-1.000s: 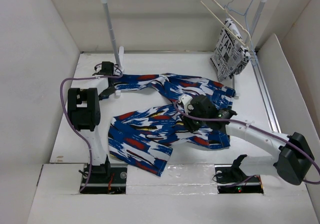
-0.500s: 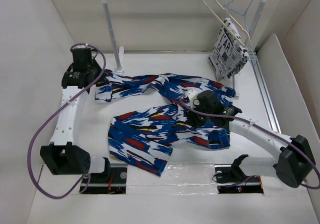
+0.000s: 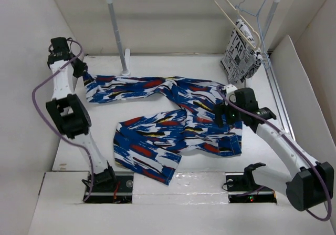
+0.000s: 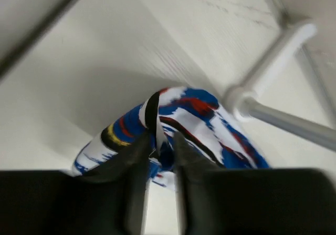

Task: Place the trousers on the hanger
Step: Flatten out the trousers at the center of the board.

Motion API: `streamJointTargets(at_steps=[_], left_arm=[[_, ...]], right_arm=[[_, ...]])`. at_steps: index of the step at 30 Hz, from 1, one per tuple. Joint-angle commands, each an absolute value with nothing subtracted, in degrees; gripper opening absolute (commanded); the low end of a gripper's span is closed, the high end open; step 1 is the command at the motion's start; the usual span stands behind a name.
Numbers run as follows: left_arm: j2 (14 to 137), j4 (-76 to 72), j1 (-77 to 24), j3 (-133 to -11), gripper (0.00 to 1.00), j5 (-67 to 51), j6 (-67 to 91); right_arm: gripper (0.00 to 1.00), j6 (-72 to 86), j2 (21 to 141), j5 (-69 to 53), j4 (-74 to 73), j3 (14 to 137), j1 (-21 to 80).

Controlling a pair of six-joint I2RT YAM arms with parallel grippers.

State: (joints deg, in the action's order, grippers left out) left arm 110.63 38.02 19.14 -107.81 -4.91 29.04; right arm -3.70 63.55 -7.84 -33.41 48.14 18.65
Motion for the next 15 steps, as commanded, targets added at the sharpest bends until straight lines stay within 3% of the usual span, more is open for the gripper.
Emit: streamJointTargets(at_steps=[1, 2, 3, 6, 10, 14, 15], left_arm=[[120.4, 43.4, 18.5, -118.4, 0.28, -4.7, 29.4], [122.6, 44.1, 18.5, -118.2, 0.37, -4.2, 29.8], [122.4, 43.1, 18.5, -117.3, 0.6, -3.0, 29.9], [117.7, 36.8, 18.5, -110.2, 0.92, -0.5, 30.7], [109.0, 30.5, 15.8, -101.5, 0.94, 2.2, 30.4], [99.0, 24.9, 5.4, -91.2, 0.9, 0.4, 30.0], [97.2, 23.5, -1.3, -88.4, 0.89, 1.0, 30.0]], right_arm=[[0.86, -1.0, 59.1, -9.6, -35.9, 48.2, 15.0], [0.87, -0.5, 58.6, -9.5, -36.3, 47.2, 13.7], [0.9, -0.2, 58.0, -9.5, -36.2, 46.5, 10.8], [0.93, 2.9, 57.3, -10.0, -35.0, 43.4, 6.1], [0.94, 5.0, 58.4, -13.7, -29.2, 38.5, -3.4], [0.97, 7.5, 63.9, -16.8, -18.2, 36.4, -10.4], [0.98, 8.3, 67.9, -18.2, -16.3, 36.2, -11.4]])
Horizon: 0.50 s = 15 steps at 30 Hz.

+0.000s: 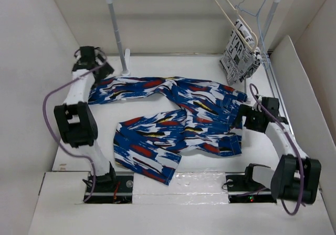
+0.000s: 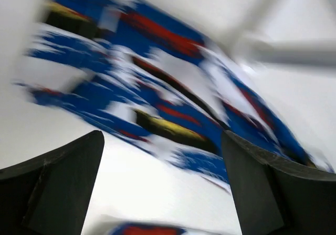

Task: Place the trousers on the hanger
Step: Flatten out the trousers at the center of the board.

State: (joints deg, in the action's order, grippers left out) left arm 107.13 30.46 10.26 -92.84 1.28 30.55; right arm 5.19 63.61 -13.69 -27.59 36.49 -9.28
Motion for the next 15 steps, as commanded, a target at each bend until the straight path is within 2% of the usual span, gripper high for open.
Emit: streamJointTargets(at_steps=[1, 3, 6, 11, 12, 14, 15], left_arm=[[95.6, 21.2, -4.7, -82.9, 0.88, 1.2, 30.3], [91.4, 19.3, -14.1, -77.9, 0.84, 1.3, 30.8], [87.6, 18.3, -22.6, -70.2, 0.81, 1.8, 32.5], [79.6, 16.8, -24.5, -57.7, 0.79, 1.4, 35.0], [78.5, 16.6, -24.5, -56.5, 0.79, 1.7, 34.7], [76.8, 17.5, -24.5, -54.8, 0.79, 2.5, 34.4], [76.5, 18.0, -24.5, -54.8, 0.79, 3.6, 34.1]], right_arm=[[0.99, 8.8, 70.3, -19.5, -13.3, 37.1, -12.1], [0.99, 10.1, 77.2, -21.5, -9.7, 38.0, -12.9], [0.98, 13.1, 84.3, -25.3, -3.3, 38.9, -14.2], [0.91, 19.3, 87.8, -27.4, 6.8, 36.1, -13.7], [0.73, 21.2, 88.3, -27.9, 8.2, 35.6, -13.7], [0.61, 22.8, 90.6, -29.0, 11.1, 35.1, -13.7], [0.35, 23.8, 91.2, -29.6, 12.0, 35.2, -13.7]])
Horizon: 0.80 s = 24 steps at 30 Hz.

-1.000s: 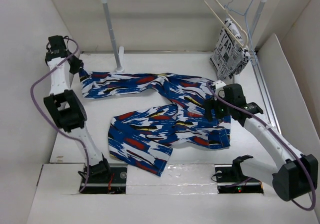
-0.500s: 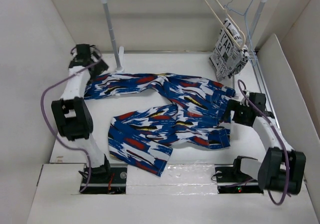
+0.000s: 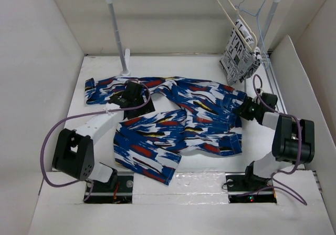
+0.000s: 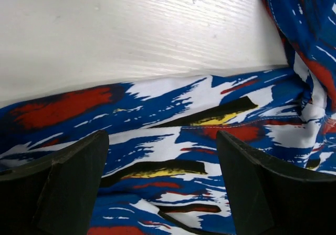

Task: Place the trousers on the hanger
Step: Flatten out the trousers at the center of the board.

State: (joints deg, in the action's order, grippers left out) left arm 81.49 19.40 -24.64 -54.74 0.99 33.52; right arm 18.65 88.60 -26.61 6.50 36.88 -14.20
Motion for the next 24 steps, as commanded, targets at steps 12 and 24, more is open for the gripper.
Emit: streamJointTargets(at_steps=[12, 24], left_arm=[[75.3, 26.5, -23.5, -57.5, 0.81, 9.3, 31.5], [73.2, 34.6, -22.3, -54.9, 0.84, 3.2, 30.1]], right_arm=[[0.0, 15.2, 65.8, -14.2, -11.2, 43.1, -22.8], [0.96, 8.7, 81.8, -15.8, -16.7, 60.0, -25.7]])
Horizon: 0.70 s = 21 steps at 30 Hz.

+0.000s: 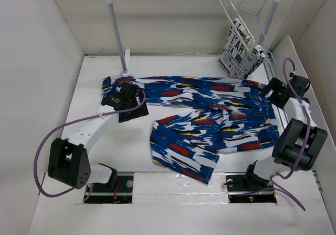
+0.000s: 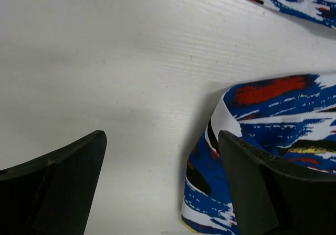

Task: Place the trousers on the hanger
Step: Flatten out the trousers at the center of the board.

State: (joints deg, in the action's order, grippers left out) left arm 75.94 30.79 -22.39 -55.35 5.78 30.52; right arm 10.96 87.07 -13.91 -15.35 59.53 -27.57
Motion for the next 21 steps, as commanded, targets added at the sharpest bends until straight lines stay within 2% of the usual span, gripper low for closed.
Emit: streamJointTargets(at_steps=[1, 2, 4, 5, 6, 7, 9, 10, 11, 12, 13, 14, 18, 20, 21], left_arm=[[72.3, 35.7, -22.3, -54.1, 0.85, 2.3, 30.5], [71.6, 36.3, -22.3, -53.5, 0.85, 2.3, 30.6], [70.2, 37.7, -25.0, -51.7, 0.82, 0.4, 31.4], [70.0, 38.2, -26.8, -51.2, 0.8, 0.4, 31.9], [69.8, 38.6, -30.7, -50.6, 0.79, -2.8, 32.3], [69.9, 39.4, -33.2, -50.0, 0.79, -3.4, 33.1], [70.4, 40.2, -39.9, -51.0, 0.79, -1.4, 36.5], [72.1, 40.7, -48.6, -53.7, 0.79, -0.6, 37.6], [73.5, 41.2, -53.1, -56.0, 0.79, 2.3, 40.6], [75.1, 41.4, -57.4, -58.1, 0.79, 5.7, 41.4], [79.4, 41.2, -65.1, -63.1, 0.79, 7.3, 41.8], [81.5, 41.0, -68.7, -65.7, 0.79, 8.9, 42.1], [91.8, 38.6, -80.3, -74.7, 0.79, 16.2, 41.1], [97.9, 36.6, -83.7, -79.4, 0.79, 16.6, 39.6], [99.7, 36.2, -84.5, -81.1, 0.78, 16.7, 38.8]], right_arm=[[0.95, 8.8, 77.3, -17.3, -16.8, 58.5, -23.6], [0.95, 8.8, 77.3, -18.0, -16.8, 57.0, -22.1], [0.78, 9.8, 69.4, -19.7, -16.2, 50.6, -18.0], [0.7, 10.1, 66.7, -21.2, -16.2, 48.2, -12.2], [0.37, 11.0, 61.5, -21.5, -16.1, 46.0, -8.6], [0.24, 11.4, 59.1, -22.1, -15.0, 41.3, -4.7], [0.13, 11.7, 55.7, -21.9, -16.4, 38.0, 6.1], [0.12, 12.0, 53.3, -21.0, -19.2, 36.8, 9.2], [0.12, 12.0, 52.4, -18.8, -20.3, 34.7, 11.8], [0.14, 11.7, 51.5, -16.4, -22.0, 34.2, 15.0], [0.16, 12.2, 49.4, -14.5, -24.3, 33.7, 15.0], [0.2, 12.1, 48.5, -13.6, -24.4, 33.0, 15.0], [0.44, 10.0, 46.6, -16.0, -28.1, 39.5, 5.1], [0.5, 9.4, 48.1, -21.8, -28.7, 44.3, -1.7], [0.52, 9.2, 48.9, -24.1, -28.7, 50.5, -3.0]])
